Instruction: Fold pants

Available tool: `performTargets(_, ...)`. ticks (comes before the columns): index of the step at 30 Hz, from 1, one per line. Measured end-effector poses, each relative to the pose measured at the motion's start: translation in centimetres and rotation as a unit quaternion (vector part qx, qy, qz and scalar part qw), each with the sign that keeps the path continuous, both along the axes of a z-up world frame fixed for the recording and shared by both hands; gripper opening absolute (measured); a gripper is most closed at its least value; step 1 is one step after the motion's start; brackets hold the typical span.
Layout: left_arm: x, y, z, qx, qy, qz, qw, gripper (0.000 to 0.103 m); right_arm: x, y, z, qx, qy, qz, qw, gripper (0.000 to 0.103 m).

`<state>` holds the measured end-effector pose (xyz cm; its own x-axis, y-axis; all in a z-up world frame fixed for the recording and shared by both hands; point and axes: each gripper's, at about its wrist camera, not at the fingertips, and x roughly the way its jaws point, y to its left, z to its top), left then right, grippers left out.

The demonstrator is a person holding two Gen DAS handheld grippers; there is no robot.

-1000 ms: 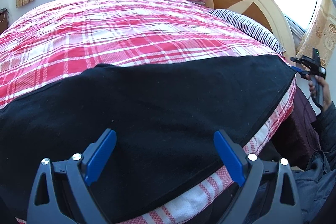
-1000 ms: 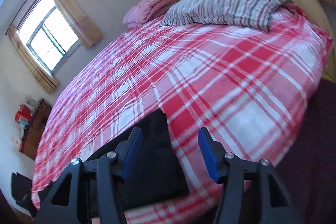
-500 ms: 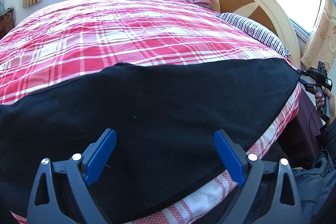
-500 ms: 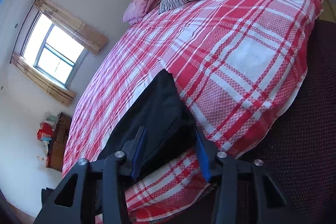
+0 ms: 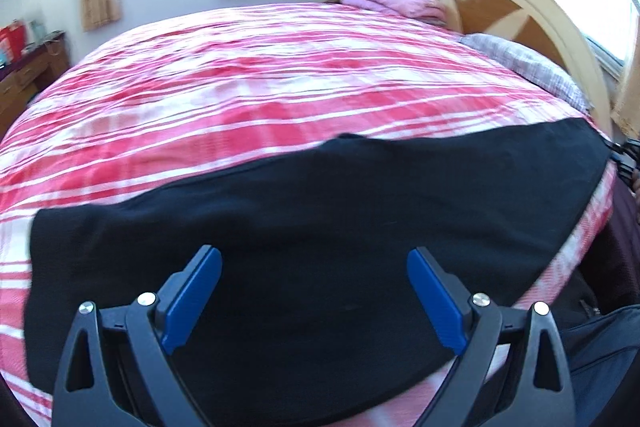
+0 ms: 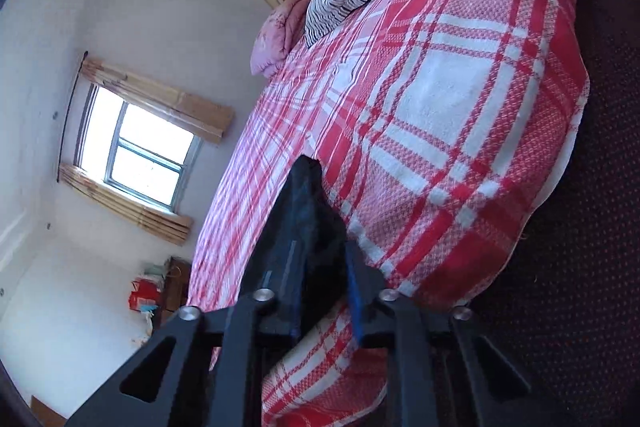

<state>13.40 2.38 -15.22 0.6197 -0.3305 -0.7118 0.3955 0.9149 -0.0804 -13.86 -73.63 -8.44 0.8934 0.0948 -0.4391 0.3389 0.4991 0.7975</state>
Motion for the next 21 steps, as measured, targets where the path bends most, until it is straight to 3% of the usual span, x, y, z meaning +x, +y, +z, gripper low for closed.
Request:
performTargets(3, 0.4, 1.7, -0.7, 0.003, 0.013, 0.016, 0.9998, 0.097, 0.0, 1.2, 2.2, -0.045, -0.015, 0.004, 0.999, 0.012)
performTargets(6, 0.3, 2.1, -1.1, 0.006, 0.014, 0.003, 0.9999, 0.096, 0.4, 3.9, 6.2, -0.105, -0.046, 0.026, 0.993, 0.012)
performTargets(9, 0.1, 1.4, -1.0, 0.020, 0.011, 0.005, 0.9997, 0.097, 1.7, 8.5, 10.4, -0.177, -0.074, 0.068, 0.979, 0.012)
performTargets(12, 0.0, 1.7, -0.5, 0.001, 0.013, 0.009, 0.9999, 0.097, 3.9, 13.3, 13.2, -0.229, -0.087, 0.120, 0.962, 0.012)
performTargets(16, 0.1, 2.8, 0.1, -0.016, 0.013, 0.021, 0.9996, 0.097, 6.2, 19.7, 14.7, -0.269, -0.096, 0.188, 0.940, 0.012)
performTargets(21, 0.5, 4.0, 0.3, -0.029, 0.011, 0.036, 0.9989, 0.097, 8.6, 27.1, 14.2, -0.305, -0.089, 0.269, 0.909, 0.012)
